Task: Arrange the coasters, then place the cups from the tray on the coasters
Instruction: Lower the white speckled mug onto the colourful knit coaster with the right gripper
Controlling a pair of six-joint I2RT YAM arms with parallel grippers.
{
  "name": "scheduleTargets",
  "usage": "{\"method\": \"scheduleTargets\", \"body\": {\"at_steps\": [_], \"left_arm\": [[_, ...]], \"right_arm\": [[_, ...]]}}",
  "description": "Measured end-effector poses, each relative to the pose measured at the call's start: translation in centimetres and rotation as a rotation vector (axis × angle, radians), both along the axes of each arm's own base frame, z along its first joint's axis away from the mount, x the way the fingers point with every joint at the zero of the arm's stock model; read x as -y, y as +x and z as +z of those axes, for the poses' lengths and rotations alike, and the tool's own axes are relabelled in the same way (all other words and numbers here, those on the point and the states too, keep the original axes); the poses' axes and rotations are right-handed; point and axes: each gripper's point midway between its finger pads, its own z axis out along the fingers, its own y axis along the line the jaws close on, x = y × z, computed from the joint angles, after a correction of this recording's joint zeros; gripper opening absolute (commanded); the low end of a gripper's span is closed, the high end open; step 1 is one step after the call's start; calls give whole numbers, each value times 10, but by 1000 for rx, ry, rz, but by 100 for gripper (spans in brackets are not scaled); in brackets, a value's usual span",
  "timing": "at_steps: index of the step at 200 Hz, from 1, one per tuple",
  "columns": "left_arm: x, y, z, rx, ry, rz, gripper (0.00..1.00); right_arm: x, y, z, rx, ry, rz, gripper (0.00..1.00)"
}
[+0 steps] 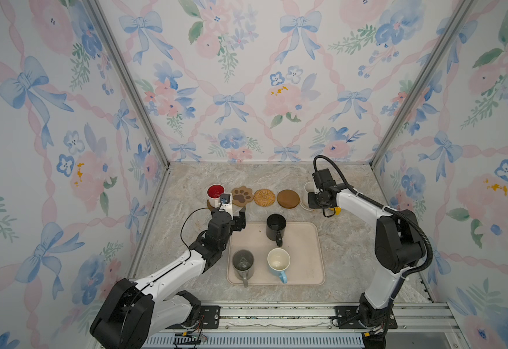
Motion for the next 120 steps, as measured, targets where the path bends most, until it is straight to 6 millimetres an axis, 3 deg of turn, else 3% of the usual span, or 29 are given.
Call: {"method": "scheduleTargets", "body": {"at_steps": [99,120], "left_arm": [[-1,1,0,-2,-2,-1,81],[-1,1,0,-2,-2,-1,81]], "right_arm": [[0,0,-5,8,3,-1,0],[0,0,-6,12,6,-3,7]]}}
